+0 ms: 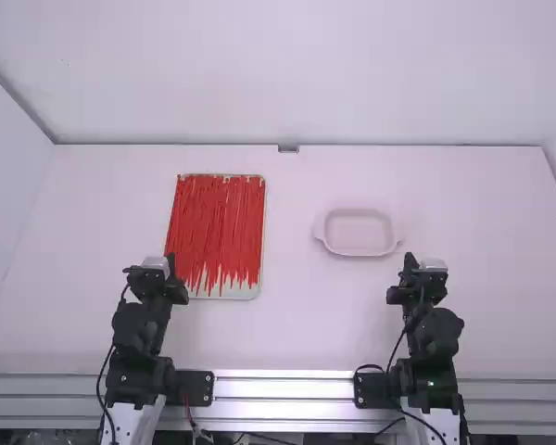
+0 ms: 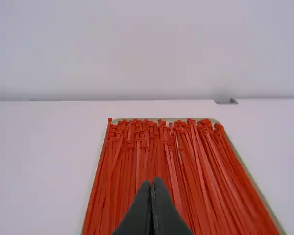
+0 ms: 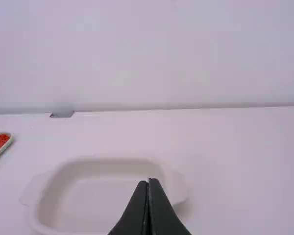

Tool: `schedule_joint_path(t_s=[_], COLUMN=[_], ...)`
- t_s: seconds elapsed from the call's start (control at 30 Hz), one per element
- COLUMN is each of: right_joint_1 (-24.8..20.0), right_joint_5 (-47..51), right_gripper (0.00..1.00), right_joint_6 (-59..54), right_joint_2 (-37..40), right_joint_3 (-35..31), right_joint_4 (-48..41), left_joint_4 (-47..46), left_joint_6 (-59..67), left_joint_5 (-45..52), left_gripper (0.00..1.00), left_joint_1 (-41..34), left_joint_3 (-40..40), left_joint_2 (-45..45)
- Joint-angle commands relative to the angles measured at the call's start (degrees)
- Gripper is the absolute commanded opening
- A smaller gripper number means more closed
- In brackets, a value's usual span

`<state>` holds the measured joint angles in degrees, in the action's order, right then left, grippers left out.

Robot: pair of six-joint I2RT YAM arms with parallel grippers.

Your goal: Fasten the cable tie

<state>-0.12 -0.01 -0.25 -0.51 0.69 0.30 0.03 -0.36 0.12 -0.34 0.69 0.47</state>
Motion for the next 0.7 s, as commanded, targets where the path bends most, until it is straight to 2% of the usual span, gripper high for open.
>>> schedule_joint_path(t_s=[0.0,0.37,0.67], right_joint_1=[0.0,0.16,1.16], right_joint_5=[-0.15,-0.73,-3.24], right_gripper=[0.0,0.05,0.16], right_joint_6=[-0.07,0.55,1.42], right_joint_2=[0.0,-2.75,-10.71], right_joint_3=[-0.02,1.79,5.88], right_joint_4=[0.0,0.96,3.19], left_joint_4=[0.0,-0.6,-2.14], left_joint_6=[0.04,0.03,0.0], left_joint_5=[0.02,0.82,4.98], left_gripper=[0.0,0.05,0.17], left_joint_1=[0.02,-0.06,-0.24], left_joint_3=[0.0,2.67,9.03], left_joint_2=[0.0,2.61,10.76])
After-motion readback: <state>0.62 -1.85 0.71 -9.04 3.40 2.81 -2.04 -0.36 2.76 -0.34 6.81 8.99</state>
